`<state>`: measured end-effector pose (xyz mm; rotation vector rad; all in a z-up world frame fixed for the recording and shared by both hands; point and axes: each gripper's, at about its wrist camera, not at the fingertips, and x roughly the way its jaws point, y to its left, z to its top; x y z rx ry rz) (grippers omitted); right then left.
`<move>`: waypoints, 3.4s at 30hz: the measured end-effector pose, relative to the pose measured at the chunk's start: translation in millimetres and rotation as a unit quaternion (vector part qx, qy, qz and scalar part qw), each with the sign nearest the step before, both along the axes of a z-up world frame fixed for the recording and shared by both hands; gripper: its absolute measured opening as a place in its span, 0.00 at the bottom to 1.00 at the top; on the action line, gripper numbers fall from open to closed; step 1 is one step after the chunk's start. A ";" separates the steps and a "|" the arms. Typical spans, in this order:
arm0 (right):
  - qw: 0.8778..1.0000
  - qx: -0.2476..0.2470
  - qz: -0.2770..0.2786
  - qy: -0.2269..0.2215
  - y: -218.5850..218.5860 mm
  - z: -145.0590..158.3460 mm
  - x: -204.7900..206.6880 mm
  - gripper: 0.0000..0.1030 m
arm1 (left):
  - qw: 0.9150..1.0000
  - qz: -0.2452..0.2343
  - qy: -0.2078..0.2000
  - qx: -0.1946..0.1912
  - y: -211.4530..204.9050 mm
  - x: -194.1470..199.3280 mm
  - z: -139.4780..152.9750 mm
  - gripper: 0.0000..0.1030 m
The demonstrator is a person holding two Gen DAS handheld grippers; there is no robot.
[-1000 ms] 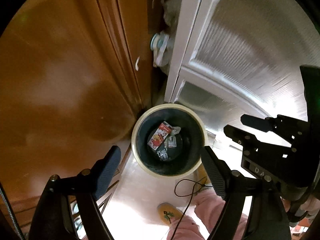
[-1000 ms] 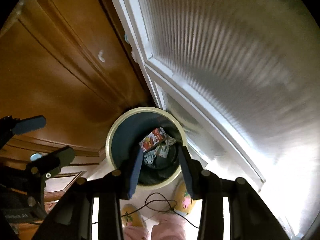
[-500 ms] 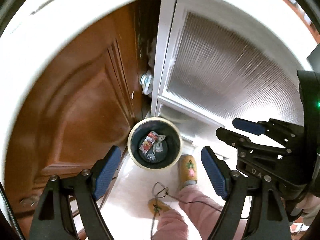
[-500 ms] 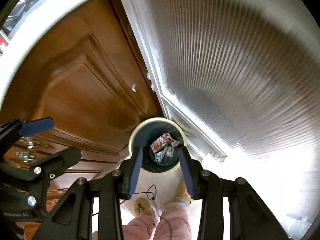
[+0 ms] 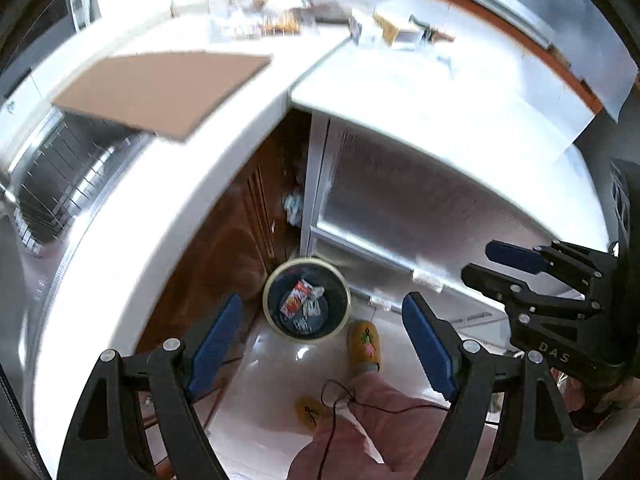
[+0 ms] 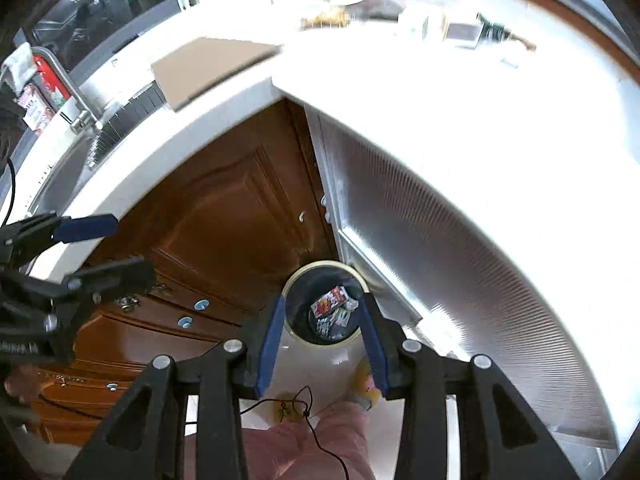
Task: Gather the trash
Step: 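Raise both tools back up to the table, then grasp the white-blue box with left tool while right tool grasps clear plastic bag, then carry the held box and plastic bag down to the trash bin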
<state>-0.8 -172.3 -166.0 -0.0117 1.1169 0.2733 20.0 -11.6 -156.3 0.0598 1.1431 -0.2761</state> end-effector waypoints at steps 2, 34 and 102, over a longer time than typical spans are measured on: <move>1.000 -0.004 0.000 -0.017 -5.1 15.6 -2.1 0.37 | 1.000 0.000 -0.016 0.003 -1.3 0.1 18.1 0.78; 0.985 0.036 -0.137 -0.100 -207.7 91.4 261.2 0.54 | 0.995 -0.028 -0.089 0.021 -155.7 268.7 94.5 0.78; 0.996 0.076 -0.033 -0.045 -70.4 82.3 111.1 0.30 | 0.998 0.018 -0.041 -0.052 -86.2 115.7 95.8 0.33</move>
